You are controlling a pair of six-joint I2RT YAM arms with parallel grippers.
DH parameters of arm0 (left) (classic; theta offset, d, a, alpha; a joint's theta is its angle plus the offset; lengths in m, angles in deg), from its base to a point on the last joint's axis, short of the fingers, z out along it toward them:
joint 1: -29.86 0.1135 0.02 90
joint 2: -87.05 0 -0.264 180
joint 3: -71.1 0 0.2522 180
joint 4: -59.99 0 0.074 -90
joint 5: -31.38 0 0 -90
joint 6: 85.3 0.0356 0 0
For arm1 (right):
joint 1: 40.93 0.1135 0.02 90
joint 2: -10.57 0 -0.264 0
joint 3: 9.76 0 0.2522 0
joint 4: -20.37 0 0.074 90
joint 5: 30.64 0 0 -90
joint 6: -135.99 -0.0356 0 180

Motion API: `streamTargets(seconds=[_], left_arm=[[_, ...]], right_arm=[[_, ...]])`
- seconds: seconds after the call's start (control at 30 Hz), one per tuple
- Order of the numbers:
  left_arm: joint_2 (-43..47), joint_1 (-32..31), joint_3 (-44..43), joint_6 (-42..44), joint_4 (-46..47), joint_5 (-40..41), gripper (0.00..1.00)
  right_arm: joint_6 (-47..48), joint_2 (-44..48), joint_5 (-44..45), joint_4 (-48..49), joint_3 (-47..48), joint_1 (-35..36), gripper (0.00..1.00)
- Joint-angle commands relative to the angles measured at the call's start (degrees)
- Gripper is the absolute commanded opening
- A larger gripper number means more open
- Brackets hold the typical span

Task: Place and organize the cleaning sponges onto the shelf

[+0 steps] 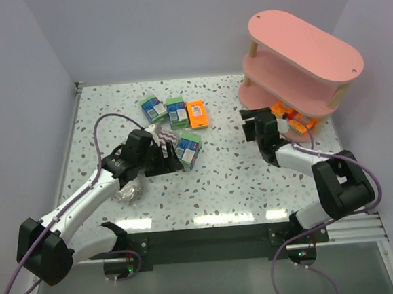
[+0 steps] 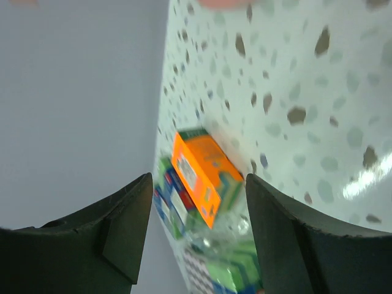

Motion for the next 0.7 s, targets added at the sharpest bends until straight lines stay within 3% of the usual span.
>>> streamTargets(seconds=[0.0, 0.1, 0.43, 0.67], left_arm=[[1.5, 0.5, 0.3, -1.1, 2.4, 1.7, 0.82], [2.1, 0.7, 0.0, -1.2, 1.7, 2.3, 0.82], [6.6, 1.1, 1.8, -1.7, -0.9, 4.7, 0.84], [8.5, 1.3, 1.7, -1.4, -3.3, 6.3, 0.84]], right_arm=[[5.0, -4.3, -6.6, -0.2, 3.2, 5.2, 0.66], [4.4, -8.3, -7.9, 3.4, 5.4, 7.4, 0.65], [3.5, -22.3, -11.2, 2.4, 19.2, 12.0, 0.64], [3.0, -25.3, -11.2, -2.7, 25.0, 13.2, 0.64]])
